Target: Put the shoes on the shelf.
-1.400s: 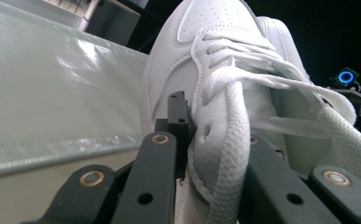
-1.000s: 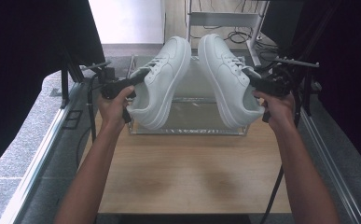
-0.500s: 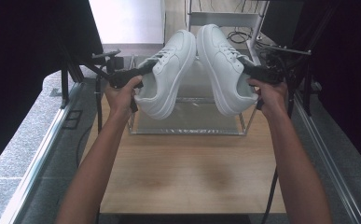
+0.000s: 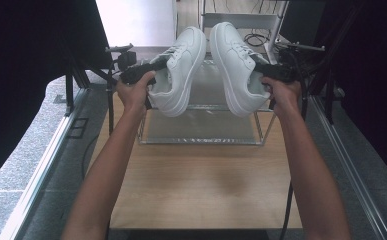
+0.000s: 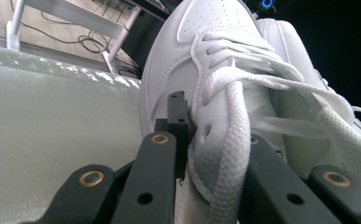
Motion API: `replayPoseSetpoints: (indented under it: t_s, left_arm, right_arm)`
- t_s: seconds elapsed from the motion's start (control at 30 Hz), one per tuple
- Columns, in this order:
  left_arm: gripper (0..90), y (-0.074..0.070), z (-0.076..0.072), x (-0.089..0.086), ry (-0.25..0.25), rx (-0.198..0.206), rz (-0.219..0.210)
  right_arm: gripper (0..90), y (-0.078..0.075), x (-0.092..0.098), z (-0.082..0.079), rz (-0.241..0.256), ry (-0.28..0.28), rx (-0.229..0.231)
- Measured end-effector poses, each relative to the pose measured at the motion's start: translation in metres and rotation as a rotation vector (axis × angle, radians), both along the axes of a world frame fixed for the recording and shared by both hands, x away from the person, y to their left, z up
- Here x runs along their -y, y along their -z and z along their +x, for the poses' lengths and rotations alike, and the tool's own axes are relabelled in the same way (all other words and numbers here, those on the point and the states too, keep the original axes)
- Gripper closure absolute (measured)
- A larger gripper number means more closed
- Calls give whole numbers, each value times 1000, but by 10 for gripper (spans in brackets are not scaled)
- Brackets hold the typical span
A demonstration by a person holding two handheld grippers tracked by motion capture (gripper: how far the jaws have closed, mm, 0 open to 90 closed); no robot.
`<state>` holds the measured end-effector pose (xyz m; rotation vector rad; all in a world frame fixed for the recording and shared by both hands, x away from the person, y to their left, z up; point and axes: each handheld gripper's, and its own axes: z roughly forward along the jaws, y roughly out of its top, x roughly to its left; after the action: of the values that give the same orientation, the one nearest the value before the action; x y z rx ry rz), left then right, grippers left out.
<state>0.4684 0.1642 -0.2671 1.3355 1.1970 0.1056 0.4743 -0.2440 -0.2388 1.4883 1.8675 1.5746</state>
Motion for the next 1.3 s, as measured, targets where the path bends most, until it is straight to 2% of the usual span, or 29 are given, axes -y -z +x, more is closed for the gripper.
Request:
replayPoseSetpoints:
  t_s: [0.23,0.3,0.33,0.37,0.4,0.43,0.53,0.67,0.8,0.97,1.0,1.1,1.2,1.23,1.27,1.3]
  left_arm:
    - [833,-1,15,7,-28,-29,4]
    - [833,0,22,12,-40,-40,31]
    - [833,0,22,12,-40,-40,31]
    - [833,0,27,16,-52,-44,57]
    - [833,0,27,16,-52,-44,57]
    - [832,2,33,19,-68,-53,65]
    - [832,6,40,23,-86,-74,54]
    - [832,10,48,28,-111,-90,65]
    - [830,15,51,33,-161,-104,84]
    - [825,23,54,38,-202,-149,53]
    - [824,25,55,42,-221,-162,52]
    - [823,27,55,47,-248,-176,64]
    - [806,28,55,49,-271,-191,66]
    - [796,27,54,53,-297,-194,67]
    - [782,26,56,56,-286,-195,82]
    - [767,26,56,56,-286,-195,82]
  right_arm:
    - [868,-1,-6,12,0,36,-19]
    - [868,-2,-10,19,-11,55,-22]
    - [868,-2,-10,19,-11,55,-22]
    - [868,-1,-13,25,-24,66,-20]
    - [868,-1,-13,25,-24,66,-20]
    - [868,2,-16,33,-32,85,-34]
    - [868,6,-19,42,-37,116,-57]
    - [867,12,-23,52,-49,151,-85]
    - [865,18,-28,58,-74,178,-111]
    - [863,26,-37,60,-87,222,-133]
    - [863,28,-43,61,-69,236,-150]
    - [857,28,-52,62,-56,234,-181]
    - [830,26,-60,62,-100,257,-180]
    - [808,26,-63,63,-113,270,-182]
    - [794,27,-66,63,-135,278,-182]
    - [794,27,-66,63,-135,278,-182]
